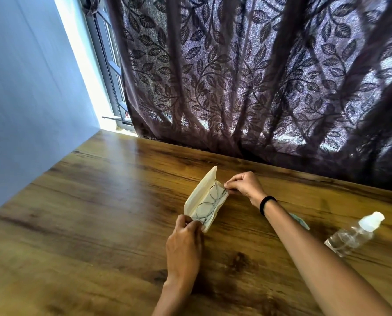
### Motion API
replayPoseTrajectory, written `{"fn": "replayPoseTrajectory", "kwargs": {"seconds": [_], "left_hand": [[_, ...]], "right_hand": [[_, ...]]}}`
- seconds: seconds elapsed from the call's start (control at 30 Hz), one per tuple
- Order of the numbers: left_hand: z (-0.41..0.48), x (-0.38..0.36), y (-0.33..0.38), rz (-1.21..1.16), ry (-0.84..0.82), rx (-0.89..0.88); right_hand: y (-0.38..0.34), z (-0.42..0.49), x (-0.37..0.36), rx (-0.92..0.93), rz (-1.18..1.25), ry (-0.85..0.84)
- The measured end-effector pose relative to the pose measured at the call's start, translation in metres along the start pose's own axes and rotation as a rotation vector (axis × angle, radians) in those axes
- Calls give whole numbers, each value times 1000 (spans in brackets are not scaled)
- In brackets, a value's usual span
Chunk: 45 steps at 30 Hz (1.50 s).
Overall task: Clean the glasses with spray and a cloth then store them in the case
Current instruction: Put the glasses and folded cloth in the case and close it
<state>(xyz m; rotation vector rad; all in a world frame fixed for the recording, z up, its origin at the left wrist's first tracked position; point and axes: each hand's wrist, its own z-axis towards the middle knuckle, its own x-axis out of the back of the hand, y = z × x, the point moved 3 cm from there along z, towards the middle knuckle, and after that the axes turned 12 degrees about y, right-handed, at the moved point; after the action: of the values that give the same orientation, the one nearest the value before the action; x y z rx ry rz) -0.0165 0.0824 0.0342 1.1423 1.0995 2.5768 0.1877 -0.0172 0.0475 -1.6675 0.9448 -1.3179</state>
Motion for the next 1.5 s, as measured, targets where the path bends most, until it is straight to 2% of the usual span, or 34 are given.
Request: {"fn": "replayPoseTrajectory", "kwargs": {"seconds": [0.2, 0.57, 1.07, 1.5], "left_hand": [[2, 1, -3, -31, 6, 54], [10, 3, -9, -109, 4, 97], [14, 0, -19, -152, 24, 158], [13, 2, -21, -229, 12, 148]], "right_hand": [[0, 1, -2, 21, -69, 33], [-1, -2, 1, -57, -12, 13], [-3, 1, -1, -30, -114, 38], [-3, 1, 0, -58, -47, 39]]}}
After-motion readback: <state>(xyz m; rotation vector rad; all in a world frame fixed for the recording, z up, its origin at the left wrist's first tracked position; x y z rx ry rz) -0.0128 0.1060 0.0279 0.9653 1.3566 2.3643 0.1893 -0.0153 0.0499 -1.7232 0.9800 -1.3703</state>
